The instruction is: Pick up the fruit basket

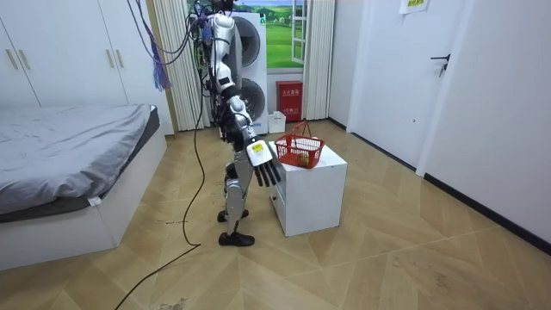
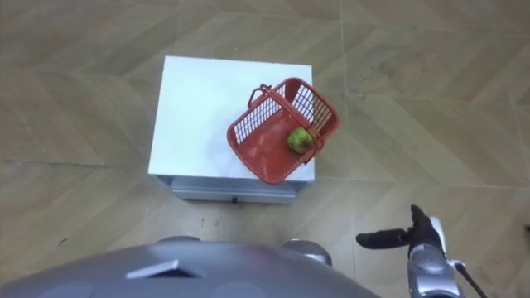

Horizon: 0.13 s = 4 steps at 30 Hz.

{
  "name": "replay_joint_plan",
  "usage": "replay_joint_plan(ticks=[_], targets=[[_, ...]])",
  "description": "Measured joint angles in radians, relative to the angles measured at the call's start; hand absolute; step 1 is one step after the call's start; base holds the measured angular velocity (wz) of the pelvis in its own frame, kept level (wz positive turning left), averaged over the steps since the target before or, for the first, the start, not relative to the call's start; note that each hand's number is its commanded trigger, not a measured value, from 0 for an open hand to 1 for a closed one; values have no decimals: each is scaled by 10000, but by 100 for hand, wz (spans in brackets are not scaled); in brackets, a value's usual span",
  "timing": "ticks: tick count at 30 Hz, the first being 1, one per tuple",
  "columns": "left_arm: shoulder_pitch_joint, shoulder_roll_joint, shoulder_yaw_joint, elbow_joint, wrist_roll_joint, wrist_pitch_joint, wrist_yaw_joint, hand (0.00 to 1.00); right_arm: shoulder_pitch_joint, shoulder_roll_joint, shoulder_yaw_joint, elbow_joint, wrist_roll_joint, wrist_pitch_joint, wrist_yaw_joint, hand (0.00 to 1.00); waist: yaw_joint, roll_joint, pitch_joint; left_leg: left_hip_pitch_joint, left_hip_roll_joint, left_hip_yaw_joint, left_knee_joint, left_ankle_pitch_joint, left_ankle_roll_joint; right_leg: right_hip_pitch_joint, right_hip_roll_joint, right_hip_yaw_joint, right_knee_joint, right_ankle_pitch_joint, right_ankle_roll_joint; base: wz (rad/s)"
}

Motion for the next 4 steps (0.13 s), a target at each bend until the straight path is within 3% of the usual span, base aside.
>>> replay_joint_plan(ticks=[4], targets=[[3, -17, -11, 17, 53, 72, -134, 0, -130, 98, 31, 858, -731, 275, 2, 0, 13, 128, 54, -17, -4, -24, 3, -4, -1, -17, 1, 6, 1, -1, 0, 0]])
